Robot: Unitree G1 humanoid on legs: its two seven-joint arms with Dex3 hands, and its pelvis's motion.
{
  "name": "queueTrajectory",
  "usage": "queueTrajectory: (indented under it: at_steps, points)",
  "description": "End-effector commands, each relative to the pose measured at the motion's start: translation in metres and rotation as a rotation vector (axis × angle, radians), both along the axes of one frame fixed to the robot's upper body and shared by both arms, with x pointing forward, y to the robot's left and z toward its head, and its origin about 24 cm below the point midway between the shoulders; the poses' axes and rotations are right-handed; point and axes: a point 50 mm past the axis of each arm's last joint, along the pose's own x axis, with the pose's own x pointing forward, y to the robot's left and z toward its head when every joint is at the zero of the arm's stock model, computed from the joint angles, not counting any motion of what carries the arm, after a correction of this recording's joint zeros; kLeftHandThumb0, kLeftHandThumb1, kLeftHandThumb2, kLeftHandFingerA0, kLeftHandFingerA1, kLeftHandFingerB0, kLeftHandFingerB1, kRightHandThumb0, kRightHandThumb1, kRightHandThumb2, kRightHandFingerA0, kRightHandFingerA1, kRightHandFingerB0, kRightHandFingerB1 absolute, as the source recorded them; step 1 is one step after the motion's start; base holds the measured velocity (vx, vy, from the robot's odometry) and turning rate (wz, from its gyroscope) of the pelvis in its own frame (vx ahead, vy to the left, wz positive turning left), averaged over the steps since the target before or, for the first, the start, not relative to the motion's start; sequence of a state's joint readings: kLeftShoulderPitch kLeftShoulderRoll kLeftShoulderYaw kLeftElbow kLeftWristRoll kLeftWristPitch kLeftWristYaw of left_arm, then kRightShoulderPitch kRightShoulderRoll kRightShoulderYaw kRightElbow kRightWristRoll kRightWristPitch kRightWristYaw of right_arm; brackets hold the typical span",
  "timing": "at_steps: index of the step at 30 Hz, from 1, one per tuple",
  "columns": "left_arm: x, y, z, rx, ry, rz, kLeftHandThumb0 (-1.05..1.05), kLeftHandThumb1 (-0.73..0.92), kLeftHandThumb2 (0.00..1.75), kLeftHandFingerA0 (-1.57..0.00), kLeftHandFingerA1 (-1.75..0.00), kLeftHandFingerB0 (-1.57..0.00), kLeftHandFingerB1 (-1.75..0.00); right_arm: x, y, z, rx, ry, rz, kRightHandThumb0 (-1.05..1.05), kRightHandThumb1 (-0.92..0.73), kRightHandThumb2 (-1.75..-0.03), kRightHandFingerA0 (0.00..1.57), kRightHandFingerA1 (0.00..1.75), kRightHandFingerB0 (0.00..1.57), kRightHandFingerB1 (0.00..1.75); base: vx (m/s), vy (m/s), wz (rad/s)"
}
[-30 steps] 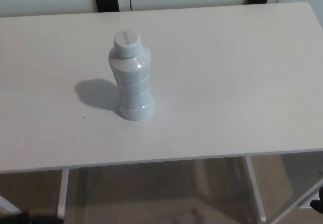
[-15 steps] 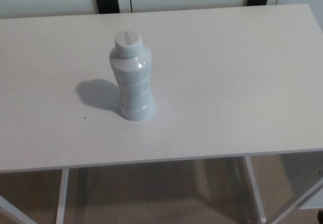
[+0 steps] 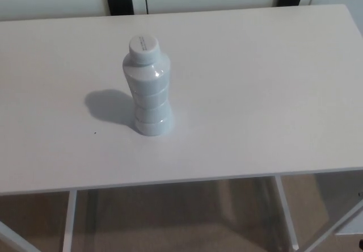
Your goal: The robot picks up a bottle from a person using its left hand and walk towards the table in frontand put the bottle on the table.
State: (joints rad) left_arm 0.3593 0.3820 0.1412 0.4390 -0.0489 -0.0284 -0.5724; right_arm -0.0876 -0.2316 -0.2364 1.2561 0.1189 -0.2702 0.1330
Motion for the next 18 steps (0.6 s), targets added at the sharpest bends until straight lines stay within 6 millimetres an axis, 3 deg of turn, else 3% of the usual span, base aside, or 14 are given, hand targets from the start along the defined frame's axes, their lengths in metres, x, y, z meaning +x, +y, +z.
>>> queueTrajectory:
  at_steps: [1,3,4,9,10,13,14,18]
  points:
    - [-0.006,0.015,-0.027,0.281,0.066,0.053,-0.55,0.78,0.64,-0.24,-0.35,-0.23,-0.31,-0.023,-0.001,-0.003,-0.045,0.019,0.096,-0.43,-0.37,-0.96,0.36,0.68,0.28,0.63,0.0,0.0,0.0]
    - [-0.008,0.017,-0.029,0.263,0.07,0.082,-0.55,0.77,0.63,-0.24,-0.34,-0.24,-0.3,-0.022,0.0,-0.003,-0.044,0.01,0.093,-0.44,-0.37,-0.96,0.37,0.69,0.29,0.63,0.0,0.0,0.0]
    - [-0.009,0.018,-0.029,0.256,0.068,0.102,-0.54,0.77,0.63,-0.24,-0.33,-0.23,-0.3,-0.02,0.002,-0.003,-0.041,0.0,0.092,-0.47,-0.5,-0.76,0.38,0.73,0.32,0.64,0.0,0.0,0.0]
    - [-0.004,0.023,-0.029,0.228,0.064,0.166,-0.49,0.78,0.64,-0.26,-0.34,-0.21,-0.3,-0.013,0.009,0.0,-0.049,-0.045,0.149,-0.54,-0.5,-0.73,0.38,0.71,0.34,0.65,0.0,0.0,0.0]
    - [-0.004,0.023,-0.03,0.216,0.064,0.161,-0.27,0.56,1.06,-0.09,-0.52,-0.08,-0.5,-0.012,0.008,0.001,-0.056,-0.045,0.154,-0.55,-0.49,-0.72,0.41,0.73,0.35,0.65,0.0,0.0,0.0]
    - [-0.002,0.022,-0.031,0.219,0.065,0.129,-0.29,0.55,1.06,-0.07,-0.51,-0.06,-0.5,-0.012,0.006,0.002,-0.065,-0.044,0.16,-0.51,-0.49,-0.75,0.44,0.75,0.33,0.64,0.0,0.0,0.0]
    - [0.001,0.021,-0.031,0.218,0.062,0.121,-0.53,0.76,0.64,-0.24,-0.34,-0.21,-0.29,-0.012,0.005,0.002,-0.069,-0.045,0.156,-0.48,-0.5,-0.75,0.43,0.75,0.32,0.64,0.0,0.0,0.0]
    - [0.005,0.02,-0.033,0.216,0.063,0.12,-0.53,0.77,0.64,-0.25,-0.35,-0.2,-0.3,-0.008,0.002,0.004,-0.079,-0.047,0.153,-0.5,-0.5,-0.76,0.44,0.75,0.33,0.65,0.0,0.0,0.0]
